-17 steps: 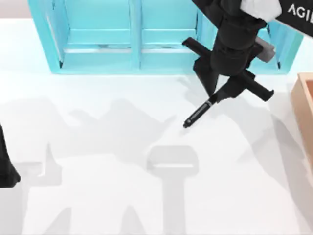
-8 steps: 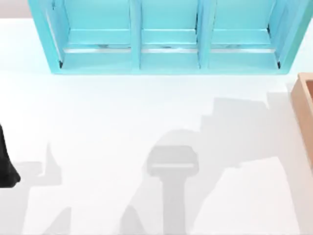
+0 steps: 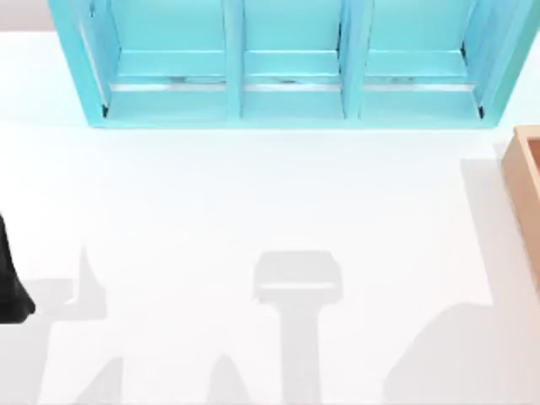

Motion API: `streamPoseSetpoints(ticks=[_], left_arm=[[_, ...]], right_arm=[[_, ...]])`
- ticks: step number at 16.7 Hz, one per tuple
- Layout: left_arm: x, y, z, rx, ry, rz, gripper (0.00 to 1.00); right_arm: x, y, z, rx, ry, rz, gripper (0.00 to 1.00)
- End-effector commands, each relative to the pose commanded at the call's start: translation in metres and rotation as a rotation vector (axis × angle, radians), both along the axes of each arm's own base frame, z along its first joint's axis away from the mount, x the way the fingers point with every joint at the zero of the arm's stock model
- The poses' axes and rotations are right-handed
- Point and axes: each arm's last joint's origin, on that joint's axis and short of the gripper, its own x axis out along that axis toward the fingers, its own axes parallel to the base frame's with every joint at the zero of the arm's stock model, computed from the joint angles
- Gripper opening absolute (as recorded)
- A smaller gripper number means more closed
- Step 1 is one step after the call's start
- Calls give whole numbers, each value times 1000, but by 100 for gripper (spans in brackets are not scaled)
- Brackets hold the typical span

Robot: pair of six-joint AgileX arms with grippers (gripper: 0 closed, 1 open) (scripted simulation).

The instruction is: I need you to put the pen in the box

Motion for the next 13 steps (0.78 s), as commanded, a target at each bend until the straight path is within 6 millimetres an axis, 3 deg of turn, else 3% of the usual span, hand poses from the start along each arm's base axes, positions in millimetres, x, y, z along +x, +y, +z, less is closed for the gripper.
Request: streamPoseSetpoints(ticks=[6, 13], left_arm=[[0, 0, 0, 0, 0, 0, 100], [0, 0, 0, 0, 0, 0, 100]], right_arm=[[3, 5, -4, 0, 7, 6, 0], [9, 39, -48, -7, 41, 21, 0]])
